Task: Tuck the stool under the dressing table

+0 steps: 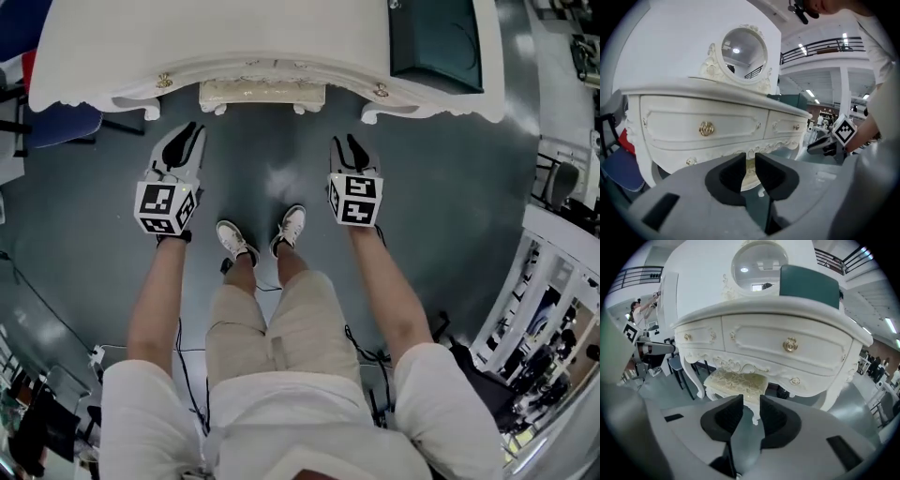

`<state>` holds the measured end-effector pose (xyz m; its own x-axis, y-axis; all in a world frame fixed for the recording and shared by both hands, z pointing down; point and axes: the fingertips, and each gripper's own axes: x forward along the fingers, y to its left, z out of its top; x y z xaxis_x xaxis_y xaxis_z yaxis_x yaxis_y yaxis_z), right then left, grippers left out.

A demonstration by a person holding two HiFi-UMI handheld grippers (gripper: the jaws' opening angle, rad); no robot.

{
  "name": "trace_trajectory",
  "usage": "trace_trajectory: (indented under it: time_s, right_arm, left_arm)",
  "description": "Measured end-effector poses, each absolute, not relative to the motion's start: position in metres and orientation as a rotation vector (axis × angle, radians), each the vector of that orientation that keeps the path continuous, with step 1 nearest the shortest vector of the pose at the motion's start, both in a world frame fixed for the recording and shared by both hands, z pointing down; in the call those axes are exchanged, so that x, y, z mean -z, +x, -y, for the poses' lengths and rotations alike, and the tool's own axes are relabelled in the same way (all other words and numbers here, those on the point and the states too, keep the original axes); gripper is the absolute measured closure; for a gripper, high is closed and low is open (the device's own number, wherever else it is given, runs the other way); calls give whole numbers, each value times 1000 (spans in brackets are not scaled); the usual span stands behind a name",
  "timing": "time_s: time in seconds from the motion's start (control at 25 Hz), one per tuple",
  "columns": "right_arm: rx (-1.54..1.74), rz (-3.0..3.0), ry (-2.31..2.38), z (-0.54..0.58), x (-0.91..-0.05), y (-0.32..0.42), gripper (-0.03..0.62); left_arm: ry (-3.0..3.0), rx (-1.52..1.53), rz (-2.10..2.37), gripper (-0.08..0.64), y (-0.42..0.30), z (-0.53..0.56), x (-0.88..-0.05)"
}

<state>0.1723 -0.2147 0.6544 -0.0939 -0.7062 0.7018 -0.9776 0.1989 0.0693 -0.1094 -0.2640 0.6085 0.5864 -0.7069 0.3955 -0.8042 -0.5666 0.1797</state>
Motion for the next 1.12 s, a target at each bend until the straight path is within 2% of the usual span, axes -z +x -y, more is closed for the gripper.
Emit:
trace_trajectory:
  time_s: [0.16,0.2,0.72,1.12]
  right_arm:
    - [-678,1940,1591,200,-601,162,581]
    - [-691,1949,1607,198,-588,161,591]
    - [-615,2164,1710,168,-411,169,592]
    - [-488,2331,1747,134,-314,162,592]
  left_arm:
    - [2450,-290,1220,528,-111,254,-550]
    - [2449,-278,1223,534,-113,252,-537]
    - [2492,-204,1333,543,-149,213,-377]
    - [2572,-60,1424,543,-157,192,-273]
